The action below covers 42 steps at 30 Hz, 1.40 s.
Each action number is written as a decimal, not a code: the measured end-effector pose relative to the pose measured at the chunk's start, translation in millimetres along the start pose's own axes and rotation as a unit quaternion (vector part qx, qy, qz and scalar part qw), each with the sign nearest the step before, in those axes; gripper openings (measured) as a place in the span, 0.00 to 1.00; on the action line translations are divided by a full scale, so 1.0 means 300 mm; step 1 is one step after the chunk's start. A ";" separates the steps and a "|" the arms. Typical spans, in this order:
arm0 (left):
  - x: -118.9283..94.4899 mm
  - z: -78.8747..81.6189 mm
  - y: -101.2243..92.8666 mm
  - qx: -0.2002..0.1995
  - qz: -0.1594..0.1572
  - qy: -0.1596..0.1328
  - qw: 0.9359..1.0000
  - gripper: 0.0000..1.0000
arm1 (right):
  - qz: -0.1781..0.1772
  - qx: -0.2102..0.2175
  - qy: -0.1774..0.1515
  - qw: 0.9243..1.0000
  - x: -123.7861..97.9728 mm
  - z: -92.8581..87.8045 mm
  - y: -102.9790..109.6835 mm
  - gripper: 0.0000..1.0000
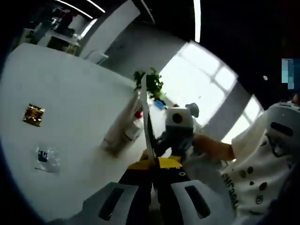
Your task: Arrange the skincare products in the storage area until every visible bottle or jar stands upright without overlapping.
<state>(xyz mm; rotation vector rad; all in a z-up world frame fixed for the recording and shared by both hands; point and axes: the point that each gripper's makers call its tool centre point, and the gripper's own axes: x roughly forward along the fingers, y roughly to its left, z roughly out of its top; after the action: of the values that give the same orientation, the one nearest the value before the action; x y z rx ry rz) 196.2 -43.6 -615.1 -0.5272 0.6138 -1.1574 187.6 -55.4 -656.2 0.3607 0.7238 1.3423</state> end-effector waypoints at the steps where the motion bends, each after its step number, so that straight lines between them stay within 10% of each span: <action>1: 0.000 0.002 0.003 0.002 0.001 -0.002 1.000 0.00 | 0.008 0.009 -0.005 1.000 -0.002 0.005 0.007 0.24; 19: -0.022 -0.026 -0.009 0.021 -0.034 0.007 0.999 0.00 | 0.086 0.045 -0.015 0.995 0.001 -0.005 0.101 0.02; 27: -0.058 0.060 0.045 0.029 -0.026 -0.039 0.998 0.23 | 0.090 0.037 -0.003 0.995 0.000 -0.019 0.101 0.01; 42: -0.014 0.126 0.095 -0.021 -0.011 -0.085 0.996 0.00 | 0.076 0.059 0.012 0.995 0.012 -0.049 0.070 0.02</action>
<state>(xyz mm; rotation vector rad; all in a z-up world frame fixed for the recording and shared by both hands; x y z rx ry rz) 240.2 -28.1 -606.0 -0.6636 0.4874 -1.1098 162.4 -50.0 -654.9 0.5039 0.8100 1.4531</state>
